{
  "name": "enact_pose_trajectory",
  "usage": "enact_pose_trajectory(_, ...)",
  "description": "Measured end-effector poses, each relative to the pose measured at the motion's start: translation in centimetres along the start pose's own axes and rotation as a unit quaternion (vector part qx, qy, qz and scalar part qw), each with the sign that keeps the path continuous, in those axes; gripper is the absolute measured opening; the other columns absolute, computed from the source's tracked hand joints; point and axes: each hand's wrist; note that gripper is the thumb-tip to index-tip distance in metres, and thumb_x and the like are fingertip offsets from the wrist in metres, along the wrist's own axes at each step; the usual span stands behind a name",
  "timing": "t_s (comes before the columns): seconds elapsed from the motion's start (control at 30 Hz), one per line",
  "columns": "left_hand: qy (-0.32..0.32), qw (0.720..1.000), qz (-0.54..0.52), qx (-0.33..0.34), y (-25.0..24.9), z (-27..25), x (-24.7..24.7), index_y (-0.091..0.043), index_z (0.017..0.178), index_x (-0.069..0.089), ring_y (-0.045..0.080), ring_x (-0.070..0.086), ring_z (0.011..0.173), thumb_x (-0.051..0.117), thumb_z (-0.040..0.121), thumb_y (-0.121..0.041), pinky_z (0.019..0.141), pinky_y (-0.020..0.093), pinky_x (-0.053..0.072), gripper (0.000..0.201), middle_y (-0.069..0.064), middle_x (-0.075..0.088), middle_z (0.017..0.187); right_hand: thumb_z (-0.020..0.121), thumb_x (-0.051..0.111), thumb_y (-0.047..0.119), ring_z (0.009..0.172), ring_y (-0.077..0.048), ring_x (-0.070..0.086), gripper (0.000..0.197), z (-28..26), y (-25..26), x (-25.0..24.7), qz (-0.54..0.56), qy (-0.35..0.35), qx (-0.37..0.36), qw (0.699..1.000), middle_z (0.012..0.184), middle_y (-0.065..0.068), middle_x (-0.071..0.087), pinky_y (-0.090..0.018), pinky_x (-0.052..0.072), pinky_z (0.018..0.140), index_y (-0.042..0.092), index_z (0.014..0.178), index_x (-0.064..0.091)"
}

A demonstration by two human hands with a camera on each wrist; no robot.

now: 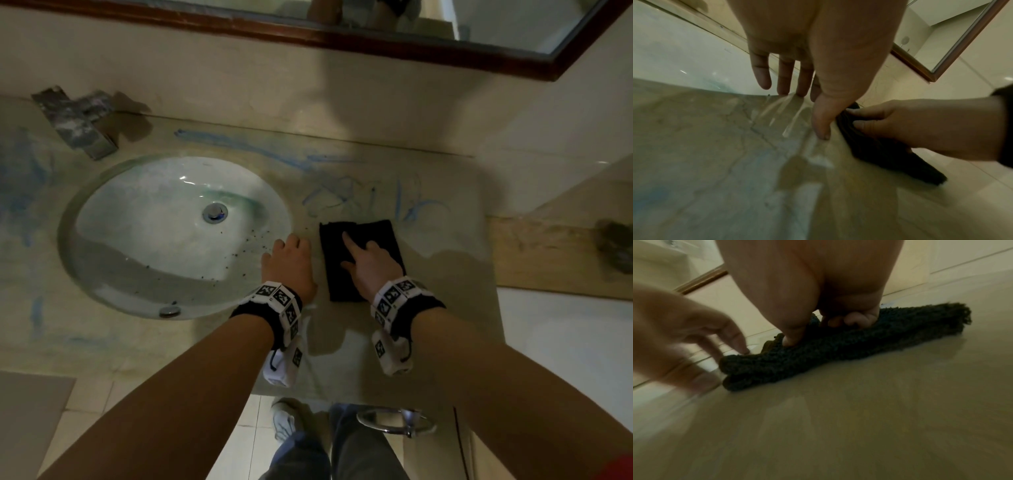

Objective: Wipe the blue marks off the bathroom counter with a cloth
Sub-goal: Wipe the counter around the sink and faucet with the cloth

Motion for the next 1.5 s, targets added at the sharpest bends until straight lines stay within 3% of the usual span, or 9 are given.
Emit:
enact_pose_trajectory(0.3, -0.016, 1.000, -0.012, -0.004, 0.3, -0.1, 0.5, -0.020, 0.112, 0.047, 0.027, 0.044, 0.109, 0.075, 0.071, -0.039, 0.085, 0.043, 0.044, 0.053, 0.002, 0.044, 0.119, 0.102, 0.036, 0.046, 0.116, -0.041, 0.049, 0.061, 6.2, 0.5, -3.0, 0.024, 0.025, 0.022, 0.999, 0.146, -0.020, 0.032, -0.044, 0.049, 0.093, 0.040, 0.154, 0.006)
enact_pose_trajectory(0.53, -0.017, 1.000, -0.011, 0.001, 0.1, -0.5, 0.4, -0.019, 0.114, 0.048, 0.028, 0.043, 0.113, 0.073, 0.074, -0.038, 0.087, 0.044, 0.042, 0.051, 0.003, 0.044, 0.123, 0.101, 0.037, 0.046, 0.100, -0.035, 0.055, 0.060, 2.6, -0.2, -1.5, 0.022, 0.016, -0.001, 1.000, 0.129, -0.017, 0.044, -0.039, 0.051, 0.083, 0.038, 0.154, 0.011)
enact_pose_trajectory(0.67, -0.013, 1.000, -0.016, 0.010, 0.4, -0.8, 0.4, -0.019, 0.116, 0.049, 0.028, 0.041, 0.116, 0.071, 0.077, -0.040, 0.090, 0.045, 0.040, 0.049, 0.002, 0.043, 0.129, 0.101, 0.039, 0.045, 0.106, -0.034, 0.054, 0.060, 1.5, -0.4, -1.0, -0.004, 0.018, -0.021, 1.000, 0.132, -0.017, 0.044, -0.039, 0.050, 0.084, 0.037, 0.154, 0.011)
enact_pose_trajectory(0.9, 0.024, 0.996, -0.078, 0.034, 3.1, -1.2, 0.1, -0.024, 0.125, 0.052, 0.027, 0.035, 0.132, 0.065, 0.083, -0.030, 0.103, 0.047, 0.037, 0.044, -0.002, 0.031, 0.152, 0.103, 0.035, 0.041, 0.111, -0.040, 0.050, 0.058, 4.0, 3.1, -1.2, 0.010, -0.015, 0.025, 1.000, 0.135, -0.019, 0.040, -0.040, 0.046, 0.085, 0.033, 0.155, 0.009)
enact_pose_trajectory(0.97, -0.004, 0.995, -0.094, 0.012, 4.1, -1.7, 0.3, -0.024, 0.123, 0.054, 0.027, 0.037, 0.132, 0.062, 0.086, -0.028, 0.102, 0.044, 0.038, 0.039, -0.001, 0.033, 0.150, 0.104, 0.035, 0.037, 0.111, -0.040, 0.051, 0.058, 5.0, 4.8, -1.3, 0.010, -0.010, 0.015, 1.000, 0.135, -0.019, 0.041, -0.042, 0.046, 0.086, 0.030, 0.155, 0.009)
enact_pose_trajectory(1.07, -0.037, 0.994, -0.100, -0.015, 5.4, -2.4, 0.8, -0.023, 0.116, 0.058, 0.025, 0.044, 0.122, 0.057, 0.088, -0.025, 0.095, 0.040, 0.041, 0.029, 0.000, 0.044, 0.139, 0.104, 0.034, 0.033, 0.108, -0.038, 0.053, 0.055, 5.2, 7.7, -0.7, -0.012, -0.009, -0.029, 0.999, 0.135, -0.018, 0.044, -0.041, 0.048, 0.077, 0.031, 0.155, 0.013)
enact_pose_trajectory(1.23, -0.045, 0.994, -0.086, -0.052, 6.2, -2.7, 0.7, -0.020, 0.114, 0.058, 0.028, 0.048, 0.111, 0.057, 0.086, -0.026, 0.088, 0.040, 0.043, 0.028, 0.004, 0.051, 0.124, 0.101, 0.038, 0.029, 0.105, -0.038, 0.051, 0.048, 3.7, 9.9, 0.7, -0.044, -0.014, -0.111, 0.993, 0.128, -0.016, 0.045, -0.036, 0.039, 0.069, 0.042, 0.146, 0.032)
enact_pose_trajectory(1.37, -0.039, 0.996, -0.064, -0.047, 5.2, -2.3, 0.3, -0.020, 0.112, 0.059, 0.028, 0.050, 0.108, 0.055, 0.087, -0.028, 0.085, 0.039, 0.044, 0.026, 0.005, 0.053, 0.121, 0.102, 0.037, 0.041, 0.103, -0.035, 0.051, 0.048, 2.5, 8.2, 0.4, -0.016, -0.015, -0.103, 0.994, 0.126, -0.015, 0.045, -0.036, 0.041, 0.070, 0.041, 0.149, 0.027)
enact_pose_trajectory(1.5, -0.020, 0.998, -0.052, -0.020, 3.3, -1.6, -0.2, -0.022, 0.119, 0.058, 0.029, 0.047, 0.114, 0.051, 0.090, -0.028, 0.088, 0.041, 0.044, 0.030, 0.005, 0.050, 0.128, 0.101, 0.038, 0.047, 0.109, -0.035, 0.050, 0.055, 0.6, 5.0, 0.2, 0.003, -0.013, -0.057, 0.998, 0.130, -0.014, 0.043, -0.039, 0.047, 0.078, 0.041, 0.152, 0.018)
Point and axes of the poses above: each hand's wrist, its own z-axis towards the middle knuckle, its own x-axis out of the palm, y = z × x
